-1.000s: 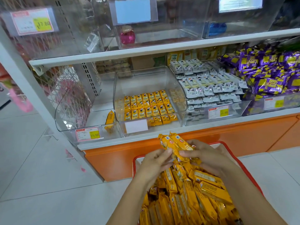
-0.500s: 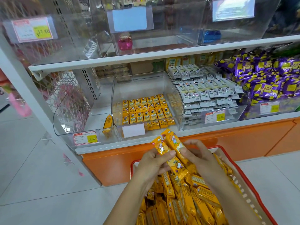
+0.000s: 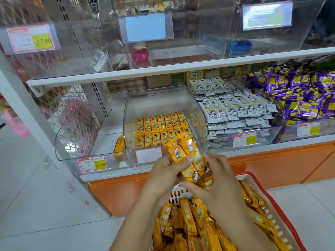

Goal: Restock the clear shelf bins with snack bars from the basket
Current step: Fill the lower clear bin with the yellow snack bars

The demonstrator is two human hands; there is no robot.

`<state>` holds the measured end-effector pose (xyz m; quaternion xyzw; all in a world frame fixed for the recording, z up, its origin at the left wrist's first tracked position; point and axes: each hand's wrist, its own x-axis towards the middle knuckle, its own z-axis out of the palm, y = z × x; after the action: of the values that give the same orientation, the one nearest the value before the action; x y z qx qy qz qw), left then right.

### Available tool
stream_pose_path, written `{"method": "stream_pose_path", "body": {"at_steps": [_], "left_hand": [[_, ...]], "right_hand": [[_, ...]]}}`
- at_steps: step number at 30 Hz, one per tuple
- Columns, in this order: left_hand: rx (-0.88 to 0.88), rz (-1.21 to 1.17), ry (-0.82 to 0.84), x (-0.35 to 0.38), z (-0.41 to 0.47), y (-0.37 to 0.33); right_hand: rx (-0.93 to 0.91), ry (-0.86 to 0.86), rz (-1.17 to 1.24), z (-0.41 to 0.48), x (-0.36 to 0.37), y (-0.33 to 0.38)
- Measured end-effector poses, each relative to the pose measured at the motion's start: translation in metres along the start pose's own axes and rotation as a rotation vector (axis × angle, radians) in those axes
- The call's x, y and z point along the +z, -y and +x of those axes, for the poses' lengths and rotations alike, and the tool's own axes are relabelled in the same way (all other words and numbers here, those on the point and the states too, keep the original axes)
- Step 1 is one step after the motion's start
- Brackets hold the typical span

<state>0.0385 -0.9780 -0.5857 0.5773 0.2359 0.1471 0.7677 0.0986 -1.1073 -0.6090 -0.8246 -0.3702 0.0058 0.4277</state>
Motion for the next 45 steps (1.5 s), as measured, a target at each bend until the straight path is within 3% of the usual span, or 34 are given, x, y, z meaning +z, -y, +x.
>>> {"method": "stream_pose_path", "body": {"at_steps": [3, 6, 11, 13, 17, 20, 26, 32, 37, 41, 45], "left_hand": [[0.043, -0.012, -0.031, -0.003, 0.009, -0.014], [0.111, 0.107, -0.063, -0.018, 0.019, -0.036], [0.406, 0.578, -0.666, -0.072, 0.037, -0.067], [0.373, 0.647, -0.737, -0.095, 0.043, -0.066], [0.374, 0.61, -0.6, -0.115, 0.048, -0.052], [0.389, 0.502, -0.525, -0.126, 0.049, -0.042], [0.376, 0.453, -0.492, -0.135, 0.051, -0.036], [0.38, 0.418, -0.521, -0.135, 0.045, -0.024], [0.501, 0.397, -0.738, -0.126, 0.013, -0.007], [0.297, 0.503, -0.71, -0.132, 0.006, 0.033], [-0.05, 0.795, -0.499, -0.132, 0.003, 0.078]], "right_hand": [[-0.069, -0.016, -0.16, 0.017, 0.004, 0.012], [-0.04, 0.061, -0.145, 0.054, 0.001, 0.027], [0.084, 0.214, -0.196, 0.138, 0.005, 0.049], [0.124, 0.312, -0.274, 0.175, 0.024, 0.054], [0.077, 0.476, -0.485, 0.23, 0.083, 0.065], [0.069, 0.497, -0.528, 0.252, 0.128, 0.07], [0.231, 0.387, -0.34, 0.269, 0.191, 0.057], [0.194, 0.461, -0.129, 0.259, 0.179, 0.058], [0.022, 0.414, -0.179, 0.21, 0.116, 0.084], [-0.128, 0.437, -0.074, 0.143, 0.069, 0.086], [0.018, 0.623, -0.204, 0.083, 0.061, 0.044]]}}
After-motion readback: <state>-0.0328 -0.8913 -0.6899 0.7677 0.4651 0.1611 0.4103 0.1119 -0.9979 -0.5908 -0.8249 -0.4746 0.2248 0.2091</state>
